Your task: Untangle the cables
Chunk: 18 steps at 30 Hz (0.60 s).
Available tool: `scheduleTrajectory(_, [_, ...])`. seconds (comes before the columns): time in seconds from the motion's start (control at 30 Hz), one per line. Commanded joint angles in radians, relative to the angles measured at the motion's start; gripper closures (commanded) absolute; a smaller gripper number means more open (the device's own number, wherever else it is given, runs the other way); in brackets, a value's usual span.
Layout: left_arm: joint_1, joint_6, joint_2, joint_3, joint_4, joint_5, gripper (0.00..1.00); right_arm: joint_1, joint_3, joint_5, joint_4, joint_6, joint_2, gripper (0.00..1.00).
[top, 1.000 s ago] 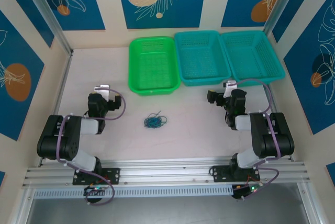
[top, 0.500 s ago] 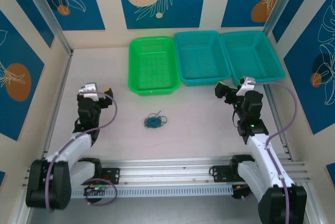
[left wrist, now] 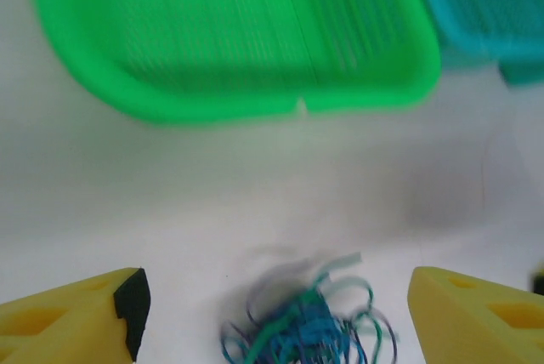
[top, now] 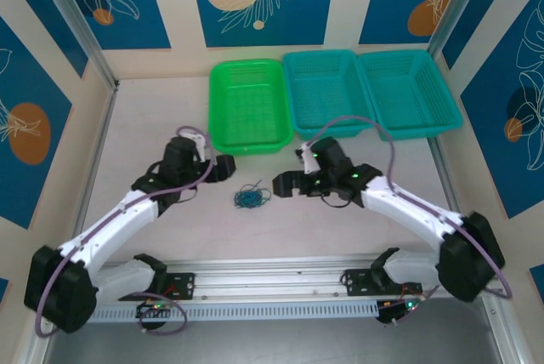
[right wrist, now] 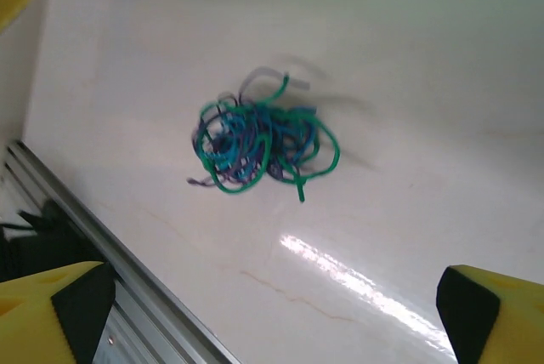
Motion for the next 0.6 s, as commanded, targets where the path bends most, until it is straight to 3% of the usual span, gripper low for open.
scheduleTrajectory(0.0, [-0.061,-0.032,0.084,0.048,-0.113,0.049,0.24,0.050,0.057,0.029,0.021,0.042,0.109,0.01])
scheduleTrajectory(0.23, [-0.144,0.043,0.236,0.136,-0.106,0.039,0.29,0.073,0.009,0.062,0.129,0.110,0.166,0.03])
scheduleTrajectory(0.37, [-0.207,0.096,0.326,0.219,-0.118,-0.007,0.30,0.077,-0.037,0.129,0.126,0.146,0.129,0.04])
scheduleTrajectory(0.57, [-0.232,0.091,0.476,0.300,-0.129,-0.056,0.31,0.078,-0.100,0.172,0.131,0.181,0.040,0.04])
